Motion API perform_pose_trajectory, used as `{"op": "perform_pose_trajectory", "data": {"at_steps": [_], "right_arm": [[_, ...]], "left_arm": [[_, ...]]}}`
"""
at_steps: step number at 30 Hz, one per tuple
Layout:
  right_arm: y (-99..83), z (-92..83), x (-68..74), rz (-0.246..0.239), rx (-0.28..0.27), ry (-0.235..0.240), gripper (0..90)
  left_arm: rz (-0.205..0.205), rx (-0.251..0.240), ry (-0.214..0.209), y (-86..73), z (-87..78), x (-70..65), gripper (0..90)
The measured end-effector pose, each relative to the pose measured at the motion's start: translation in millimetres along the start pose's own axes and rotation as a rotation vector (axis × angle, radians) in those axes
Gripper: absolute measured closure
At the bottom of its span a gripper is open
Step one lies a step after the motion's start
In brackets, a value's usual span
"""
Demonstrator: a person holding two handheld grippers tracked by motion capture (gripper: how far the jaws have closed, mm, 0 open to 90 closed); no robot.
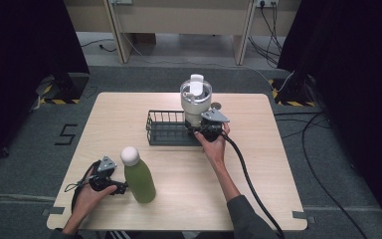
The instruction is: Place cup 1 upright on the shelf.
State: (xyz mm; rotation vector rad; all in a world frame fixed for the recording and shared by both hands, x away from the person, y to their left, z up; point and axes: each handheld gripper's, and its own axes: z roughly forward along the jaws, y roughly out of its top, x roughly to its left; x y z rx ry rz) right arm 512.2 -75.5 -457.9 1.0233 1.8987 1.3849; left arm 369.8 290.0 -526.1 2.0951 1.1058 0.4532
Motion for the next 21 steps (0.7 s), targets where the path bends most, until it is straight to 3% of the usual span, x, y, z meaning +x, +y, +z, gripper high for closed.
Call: {"op": "perform_pose_trajectory", "data": {"at_steps": [2,15,21], "right_arm": [[0.4,-1.7,0.9,-0.016,0.002,-0.010,9.8],[-3.0,-32.6,-2.4,0.020,-0.012,0.023,14.9],[-4.1,-44.3,1.2,-0.017,-0.026,0.032,14.8]], "left_arm": [[0.000,-0.001,0.000,0.0,0.0,-0.1,0.0],[0.000,-0.001,0.000,0.0,0.0,-0.1,0.0],[0.000,-0.001,0.000,0.0,0.0,-0.1,0.0]]}}
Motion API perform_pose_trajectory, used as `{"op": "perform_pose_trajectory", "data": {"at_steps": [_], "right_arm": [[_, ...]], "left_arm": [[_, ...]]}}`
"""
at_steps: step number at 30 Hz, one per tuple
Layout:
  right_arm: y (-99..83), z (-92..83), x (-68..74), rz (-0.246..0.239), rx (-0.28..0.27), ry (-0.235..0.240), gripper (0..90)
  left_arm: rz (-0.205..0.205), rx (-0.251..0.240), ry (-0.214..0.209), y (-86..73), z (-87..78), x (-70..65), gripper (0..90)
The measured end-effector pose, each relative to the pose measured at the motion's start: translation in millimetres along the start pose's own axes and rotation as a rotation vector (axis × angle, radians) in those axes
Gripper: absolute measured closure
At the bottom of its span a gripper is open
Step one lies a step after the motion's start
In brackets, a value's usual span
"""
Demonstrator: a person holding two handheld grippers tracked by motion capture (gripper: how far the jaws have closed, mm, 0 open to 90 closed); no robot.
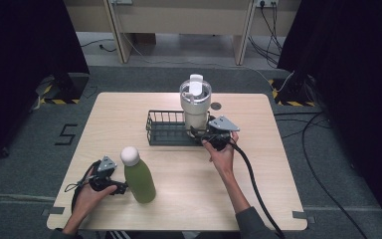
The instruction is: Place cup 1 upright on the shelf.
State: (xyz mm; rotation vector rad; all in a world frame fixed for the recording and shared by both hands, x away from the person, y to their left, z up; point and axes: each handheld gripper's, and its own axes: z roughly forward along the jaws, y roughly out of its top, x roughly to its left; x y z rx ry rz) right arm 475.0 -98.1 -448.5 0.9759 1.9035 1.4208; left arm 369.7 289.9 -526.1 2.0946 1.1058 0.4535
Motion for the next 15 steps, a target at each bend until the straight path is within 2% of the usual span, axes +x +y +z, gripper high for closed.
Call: {"op": "perform_pose_trajectory", "data": {"at_steps": [6,15], "right_arm": [[-2.2,-12.4,2.6,-0.003,-0.005,0.026,14.8],[-6.1,-32.8,2.4,-0.015,-0.002,0.038,14.8]], "left_arm": [[0.000,0.000,0.000,0.0,0.0,0.0,0.0],[0.003,0.000,-0.004,0.0,0.0,-0.1,0.0]]}}
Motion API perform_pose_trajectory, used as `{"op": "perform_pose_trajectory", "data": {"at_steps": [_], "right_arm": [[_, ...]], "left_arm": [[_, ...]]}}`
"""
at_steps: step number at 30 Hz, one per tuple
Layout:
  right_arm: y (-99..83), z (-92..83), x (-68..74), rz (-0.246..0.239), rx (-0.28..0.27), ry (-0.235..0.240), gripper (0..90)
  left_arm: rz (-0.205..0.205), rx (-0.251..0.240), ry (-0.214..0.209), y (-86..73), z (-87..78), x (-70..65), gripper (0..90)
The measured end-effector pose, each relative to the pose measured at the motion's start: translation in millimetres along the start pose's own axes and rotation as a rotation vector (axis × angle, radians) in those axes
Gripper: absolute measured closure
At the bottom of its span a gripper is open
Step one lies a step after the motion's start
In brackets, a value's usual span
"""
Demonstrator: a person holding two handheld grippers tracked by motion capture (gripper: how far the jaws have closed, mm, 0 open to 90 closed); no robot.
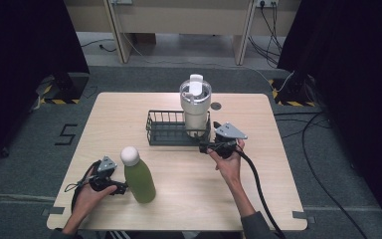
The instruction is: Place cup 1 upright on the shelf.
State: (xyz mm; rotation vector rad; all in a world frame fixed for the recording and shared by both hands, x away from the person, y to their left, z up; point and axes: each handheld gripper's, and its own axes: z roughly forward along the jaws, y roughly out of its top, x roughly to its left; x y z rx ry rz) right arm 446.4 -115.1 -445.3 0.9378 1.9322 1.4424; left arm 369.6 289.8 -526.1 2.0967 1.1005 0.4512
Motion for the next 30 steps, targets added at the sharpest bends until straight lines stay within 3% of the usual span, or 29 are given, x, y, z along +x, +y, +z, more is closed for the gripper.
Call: {"op": "perform_pose_trajectory", "data": {"at_steps": [10,30], "right_arm": [[-9.9,-24.5,-0.9,-0.009,0.008,0.008,14.9],[-22.5,-47.3,2.2,-0.013,0.025,0.023,15.0]], "left_arm": [[0.000,0.000,-0.001,0.0,0.0,0.1,0.0],[-0.002,0.000,-0.001,0.0,0.0,0.1,0.0]]}}
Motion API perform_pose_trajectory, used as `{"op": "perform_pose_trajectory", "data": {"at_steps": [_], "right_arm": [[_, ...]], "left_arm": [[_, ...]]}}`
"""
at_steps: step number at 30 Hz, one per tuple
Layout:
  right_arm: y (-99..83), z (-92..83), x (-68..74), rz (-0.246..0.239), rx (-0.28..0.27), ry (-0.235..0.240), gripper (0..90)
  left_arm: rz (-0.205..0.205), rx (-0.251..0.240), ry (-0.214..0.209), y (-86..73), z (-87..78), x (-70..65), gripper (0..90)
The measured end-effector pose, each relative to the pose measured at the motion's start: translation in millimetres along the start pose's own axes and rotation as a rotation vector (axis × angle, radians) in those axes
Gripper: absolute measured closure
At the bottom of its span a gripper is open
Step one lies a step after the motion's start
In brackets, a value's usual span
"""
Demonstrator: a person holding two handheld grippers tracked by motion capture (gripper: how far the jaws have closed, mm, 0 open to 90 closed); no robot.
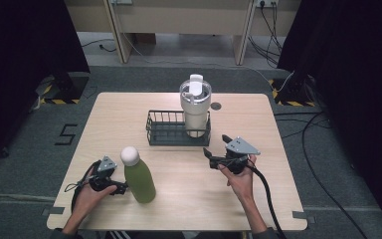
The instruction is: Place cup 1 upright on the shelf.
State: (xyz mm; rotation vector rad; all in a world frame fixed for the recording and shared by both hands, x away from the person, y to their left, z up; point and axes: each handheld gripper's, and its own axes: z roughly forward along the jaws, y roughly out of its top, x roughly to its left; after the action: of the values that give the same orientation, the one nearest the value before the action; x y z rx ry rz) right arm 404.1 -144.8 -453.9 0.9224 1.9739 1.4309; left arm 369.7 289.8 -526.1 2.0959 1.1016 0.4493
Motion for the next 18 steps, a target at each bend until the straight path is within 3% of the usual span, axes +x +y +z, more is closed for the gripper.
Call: {"op": "perform_pose_trajectory", "data": {"at_steps": [18], "right_arm": [[-11.0,-8.5,9.8,-0.021,0.028,0.028,14.9]], "left_arm": [[0.000,0.000,0.000,0.0,0.0,0.0,0.0]]}}
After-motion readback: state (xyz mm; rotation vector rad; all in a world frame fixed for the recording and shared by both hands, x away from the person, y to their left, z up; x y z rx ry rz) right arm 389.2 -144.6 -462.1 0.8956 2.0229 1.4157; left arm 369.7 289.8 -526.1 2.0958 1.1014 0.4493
